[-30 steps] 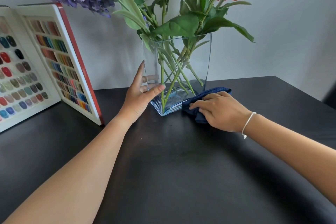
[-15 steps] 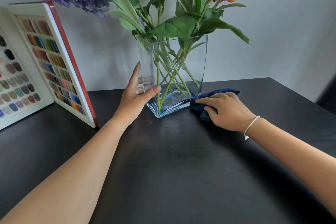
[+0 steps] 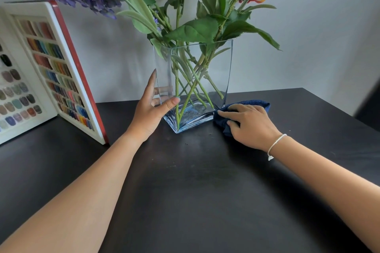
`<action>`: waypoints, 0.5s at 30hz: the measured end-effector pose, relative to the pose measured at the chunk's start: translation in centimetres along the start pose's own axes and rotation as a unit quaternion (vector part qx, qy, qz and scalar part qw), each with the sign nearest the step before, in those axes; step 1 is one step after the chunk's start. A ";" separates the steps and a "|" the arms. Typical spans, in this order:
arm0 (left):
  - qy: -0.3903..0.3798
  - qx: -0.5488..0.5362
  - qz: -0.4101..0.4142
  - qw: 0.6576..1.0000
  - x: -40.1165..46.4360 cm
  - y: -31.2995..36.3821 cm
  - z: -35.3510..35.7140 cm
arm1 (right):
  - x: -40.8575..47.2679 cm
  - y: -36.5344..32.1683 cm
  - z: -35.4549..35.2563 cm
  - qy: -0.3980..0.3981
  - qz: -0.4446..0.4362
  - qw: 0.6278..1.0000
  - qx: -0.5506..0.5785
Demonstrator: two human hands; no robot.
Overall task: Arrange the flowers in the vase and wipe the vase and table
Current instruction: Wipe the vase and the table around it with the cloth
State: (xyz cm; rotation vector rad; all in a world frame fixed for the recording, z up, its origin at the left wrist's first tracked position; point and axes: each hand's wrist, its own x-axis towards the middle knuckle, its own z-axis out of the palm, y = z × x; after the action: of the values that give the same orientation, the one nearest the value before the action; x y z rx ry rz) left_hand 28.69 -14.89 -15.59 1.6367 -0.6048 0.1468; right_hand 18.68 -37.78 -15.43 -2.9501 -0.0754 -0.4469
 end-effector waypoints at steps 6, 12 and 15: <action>0.004 -0.015 -0.001 1.000 0.0 -0.1 0.1 | 0.4 -0.8 -0.1 -0.029 0.026 0.999 0.012; 0.009 -0.016 0.003 1.000 0.1 -0.2 0.3 | -0.2 -2.6 0.2 -0.013 -0.010 1.000 0.009; 0.006 -0.009 0.000 1.000 0.0 0.2 0.4 | -0.4 -4.1 0.5 -0.008 -0.028 0.999 0.015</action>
State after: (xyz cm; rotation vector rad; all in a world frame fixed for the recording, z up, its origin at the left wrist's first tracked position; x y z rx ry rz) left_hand 28.52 -15.30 -15.50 1.6178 -0.5955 0.1525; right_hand 18.13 -33.62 -15.47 -2.9286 -0.1666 -0.4259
